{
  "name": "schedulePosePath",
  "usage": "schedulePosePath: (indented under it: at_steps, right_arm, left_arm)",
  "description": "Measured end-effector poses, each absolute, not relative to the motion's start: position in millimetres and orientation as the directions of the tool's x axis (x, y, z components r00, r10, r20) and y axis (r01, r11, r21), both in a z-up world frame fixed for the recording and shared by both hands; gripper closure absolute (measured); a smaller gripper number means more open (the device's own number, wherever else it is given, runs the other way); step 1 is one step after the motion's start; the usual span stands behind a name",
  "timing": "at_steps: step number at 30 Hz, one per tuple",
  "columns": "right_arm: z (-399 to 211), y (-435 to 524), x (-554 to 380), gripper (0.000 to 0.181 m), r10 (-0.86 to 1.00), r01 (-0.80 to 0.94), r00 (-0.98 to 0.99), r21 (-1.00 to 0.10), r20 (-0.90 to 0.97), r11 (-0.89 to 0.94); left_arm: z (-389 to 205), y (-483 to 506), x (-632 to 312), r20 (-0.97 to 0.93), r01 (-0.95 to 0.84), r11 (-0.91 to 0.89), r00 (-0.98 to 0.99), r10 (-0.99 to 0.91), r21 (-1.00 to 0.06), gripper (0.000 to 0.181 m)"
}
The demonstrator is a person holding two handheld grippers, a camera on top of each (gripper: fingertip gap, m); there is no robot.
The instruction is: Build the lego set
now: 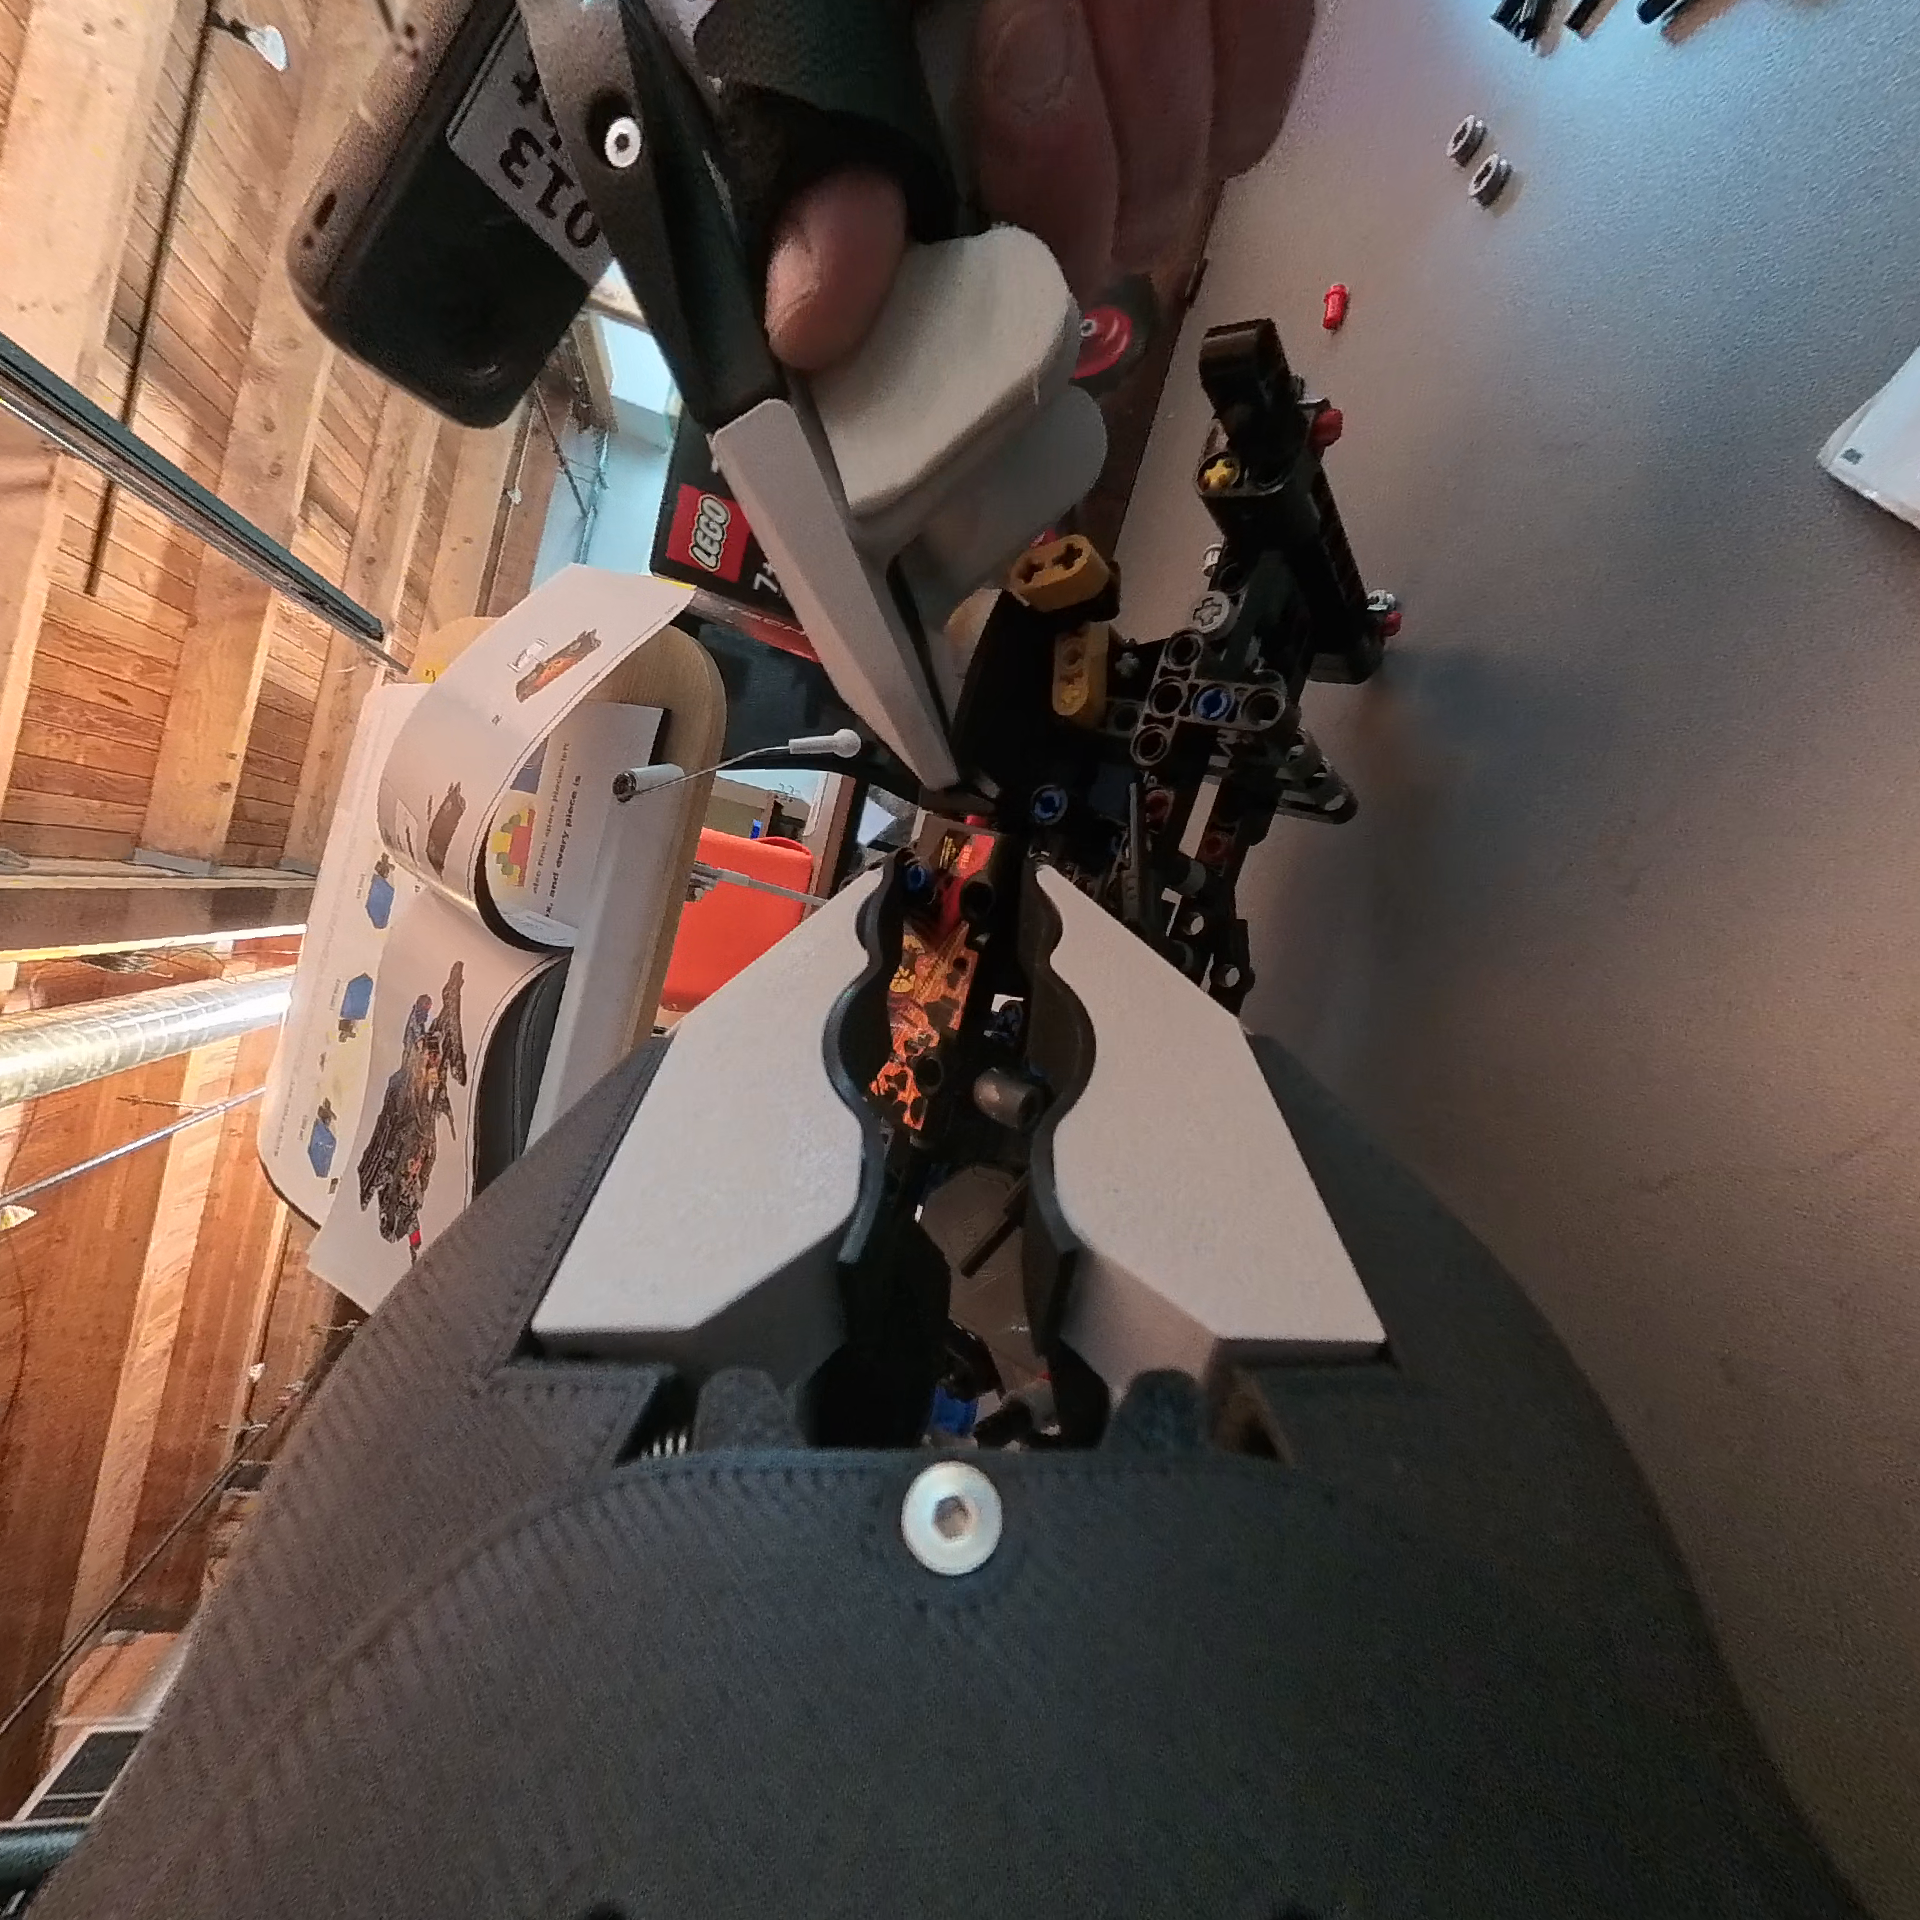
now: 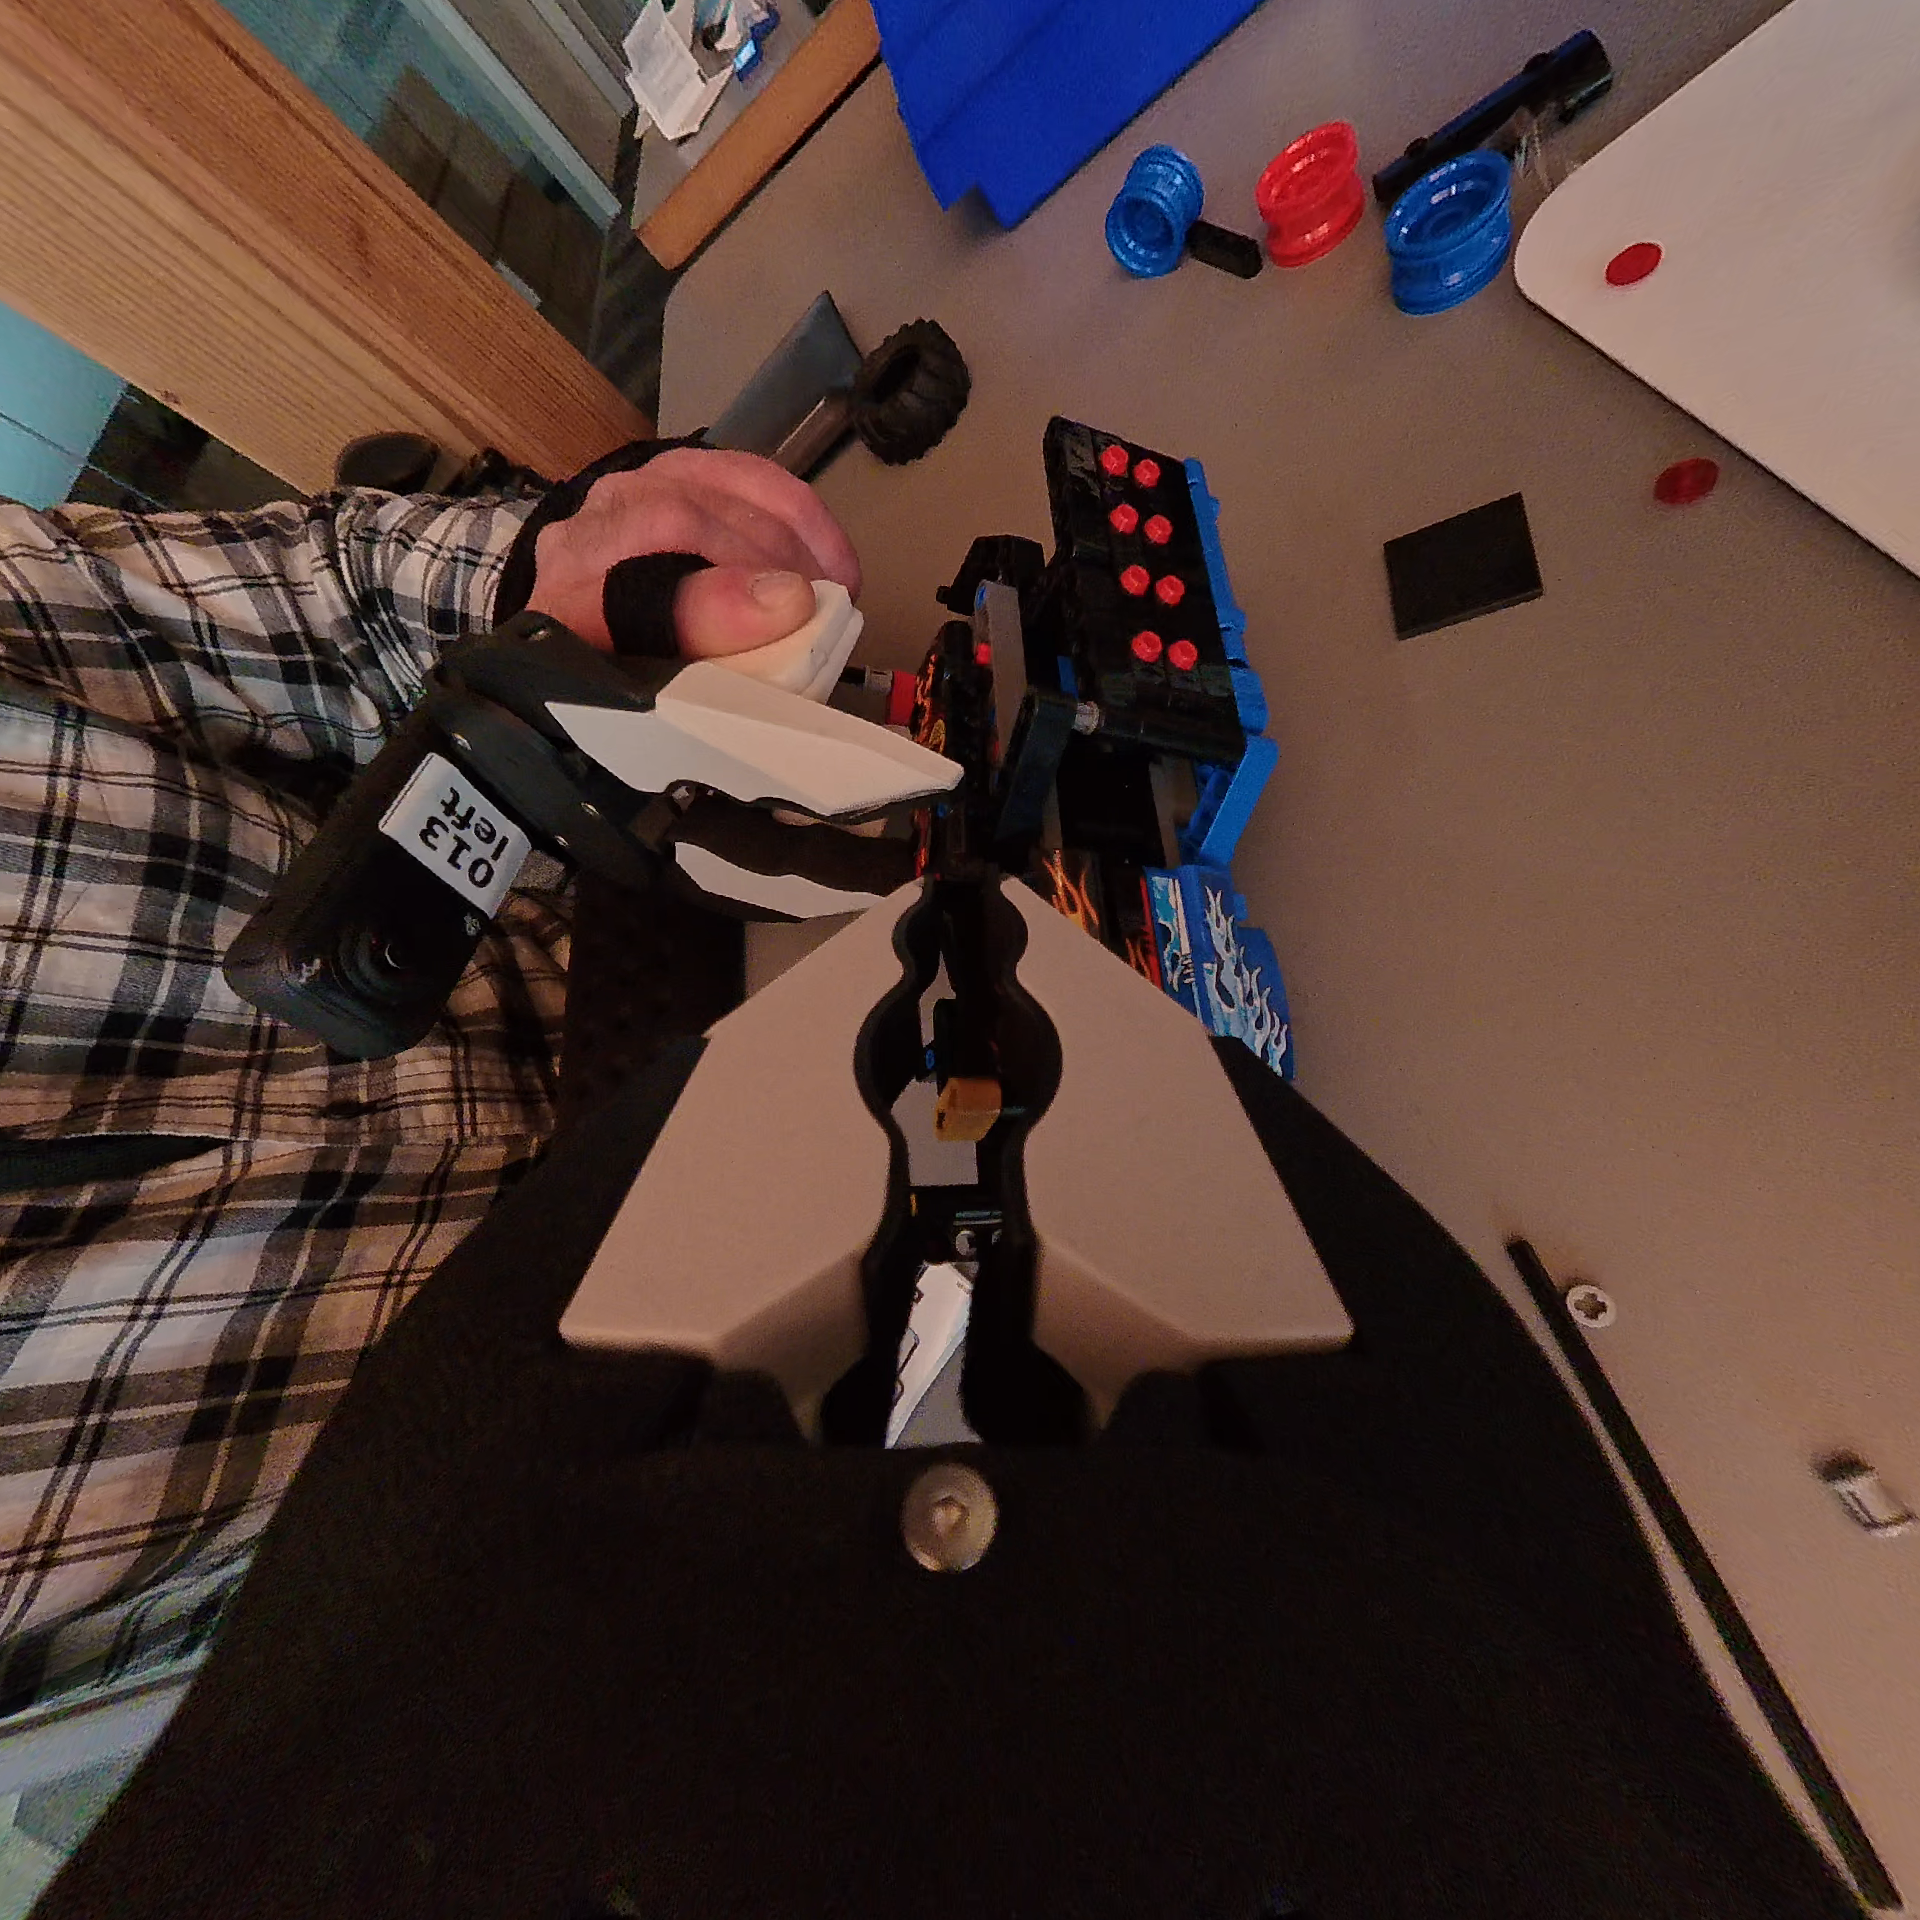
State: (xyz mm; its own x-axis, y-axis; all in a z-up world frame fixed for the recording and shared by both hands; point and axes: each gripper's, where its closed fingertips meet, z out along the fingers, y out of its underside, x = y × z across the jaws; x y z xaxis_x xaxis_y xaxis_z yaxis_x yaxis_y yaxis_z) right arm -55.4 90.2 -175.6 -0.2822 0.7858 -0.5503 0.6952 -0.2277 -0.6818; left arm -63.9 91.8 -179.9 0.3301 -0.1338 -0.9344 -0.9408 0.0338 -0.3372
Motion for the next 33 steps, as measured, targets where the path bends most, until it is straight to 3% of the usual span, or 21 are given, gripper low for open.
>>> schedulePosePath:
  at_steps: [21, 33]
  right_arm:
    - [-173, 95, -62, 0.177, 0.632, 0.581, -0.182, -0.601, -0.753, -0.549]
    - [-174, 103, -66, 0.176, 0.667, 0.586, -0.170, -0.619, -0.725, -0.523]
  left_arm:
    - [-179, 97, -69, -0.946, -0.951, -0.003, 0.308, -0.105, -0.310, 0.162]
    - [-180, 105, -73, -0.949, -0.953, -0.010, 0.303, -0.089, -0.303, 0.161]
